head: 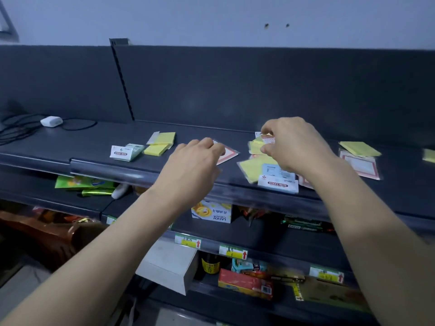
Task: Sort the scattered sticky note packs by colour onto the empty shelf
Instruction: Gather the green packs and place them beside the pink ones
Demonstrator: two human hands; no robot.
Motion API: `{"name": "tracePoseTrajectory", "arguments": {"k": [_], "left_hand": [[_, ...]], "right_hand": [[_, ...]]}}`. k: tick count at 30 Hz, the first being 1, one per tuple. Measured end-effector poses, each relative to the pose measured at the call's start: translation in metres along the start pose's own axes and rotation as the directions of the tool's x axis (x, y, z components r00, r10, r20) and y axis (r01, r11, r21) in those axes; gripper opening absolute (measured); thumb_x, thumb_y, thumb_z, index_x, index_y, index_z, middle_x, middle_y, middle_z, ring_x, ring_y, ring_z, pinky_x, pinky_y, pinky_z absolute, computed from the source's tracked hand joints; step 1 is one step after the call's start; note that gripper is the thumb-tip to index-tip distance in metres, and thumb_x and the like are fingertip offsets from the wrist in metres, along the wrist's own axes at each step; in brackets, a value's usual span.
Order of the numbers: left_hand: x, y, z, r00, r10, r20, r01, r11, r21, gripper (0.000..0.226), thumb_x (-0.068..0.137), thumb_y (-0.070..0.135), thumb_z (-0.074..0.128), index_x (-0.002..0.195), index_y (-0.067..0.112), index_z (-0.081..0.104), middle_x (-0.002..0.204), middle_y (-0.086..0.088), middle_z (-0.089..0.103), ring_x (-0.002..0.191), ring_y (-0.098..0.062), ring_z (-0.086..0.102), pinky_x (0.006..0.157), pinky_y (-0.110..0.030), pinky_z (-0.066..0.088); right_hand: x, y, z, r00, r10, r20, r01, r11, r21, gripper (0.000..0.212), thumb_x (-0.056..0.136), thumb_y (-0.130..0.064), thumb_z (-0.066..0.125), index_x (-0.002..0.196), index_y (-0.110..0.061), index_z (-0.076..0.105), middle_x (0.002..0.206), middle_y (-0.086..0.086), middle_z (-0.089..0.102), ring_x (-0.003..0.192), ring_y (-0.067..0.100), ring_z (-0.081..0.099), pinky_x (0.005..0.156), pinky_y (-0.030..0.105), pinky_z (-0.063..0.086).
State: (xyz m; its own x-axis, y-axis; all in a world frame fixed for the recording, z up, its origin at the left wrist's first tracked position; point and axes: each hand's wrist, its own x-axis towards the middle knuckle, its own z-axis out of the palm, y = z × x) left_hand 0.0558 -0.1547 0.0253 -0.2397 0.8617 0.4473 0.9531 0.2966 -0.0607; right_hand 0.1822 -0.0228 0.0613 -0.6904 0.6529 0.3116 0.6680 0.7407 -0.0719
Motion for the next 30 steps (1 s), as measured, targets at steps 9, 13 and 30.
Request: {"name": "tracePoseTrajectory", "arguments": {"k": [9, 13, 30], "left_hand": [[0.057, -0.017, 0.026, 0.974, 0.227, 0.006, -0.225, 0.967, -0.117, 0.032, 0.096, 0.028, 0.046, 0.128, 0.022, 0.045, 0.119, 0.002, 0.052, 0.108, -0.022, 0.050, 0.085, -0.029, 0.035], [0.070, -0.015, 0.042, 0.951, 0.305, 0.041, -0.294, 0.940, -0.171, 0.033, 0.096, 0.030, 0.048, 0.128, 0.022, 0.047, 0.121, 0.002, 0.051, 0.110, -0.023, 0.049, 0.080, -0.029, 0.032], [0.087, -0.010, 0.065, 0.987, 0.125, 0.104, -0.108, 0.982, -0.157, 0.030, 0.095, 0.030, 0.049, 0.124, 0.023, 0.050, 0.119, 0.002, 0.054, 0.108, -0.023, 0.052, 0.076, -0.028, 0.030]], "right_hand": [[0.037, 0.037, 0.041, 0.896, 0.344, 0.280, -0.328, 0.939, -0.106, 0.034, 0.083, -0.006, 0.061, 0.117, -0.009, 0.062, 0.117, 0.011, 0.060, 0.101, 0.030, 0.062, 0.086, 0.038, 0.053], [0.037, 0.045, 0.060, 0.817, 0.382, 0.432, -0.368, 0.922, -0.119, 0.040, 0.082, -0.017, 0.069, 0.120, -0.007, 0.060, 0.121, 0.013, 0.060, 0.103, 0.028, 0.062, 0.088, 0.037, 0.052], [0.075, 0.061, 0.037, 0.926, 0.094, 0.367, -0.202, 0.942, 0.270, 0.011, 0.080, -0.017, 0.074, 0.091, -0.015, 0.070, 0.092, 0.002, 0.064, 0.084, 0.024, 0.060, 0.064, 0.026, 0.043]]}}
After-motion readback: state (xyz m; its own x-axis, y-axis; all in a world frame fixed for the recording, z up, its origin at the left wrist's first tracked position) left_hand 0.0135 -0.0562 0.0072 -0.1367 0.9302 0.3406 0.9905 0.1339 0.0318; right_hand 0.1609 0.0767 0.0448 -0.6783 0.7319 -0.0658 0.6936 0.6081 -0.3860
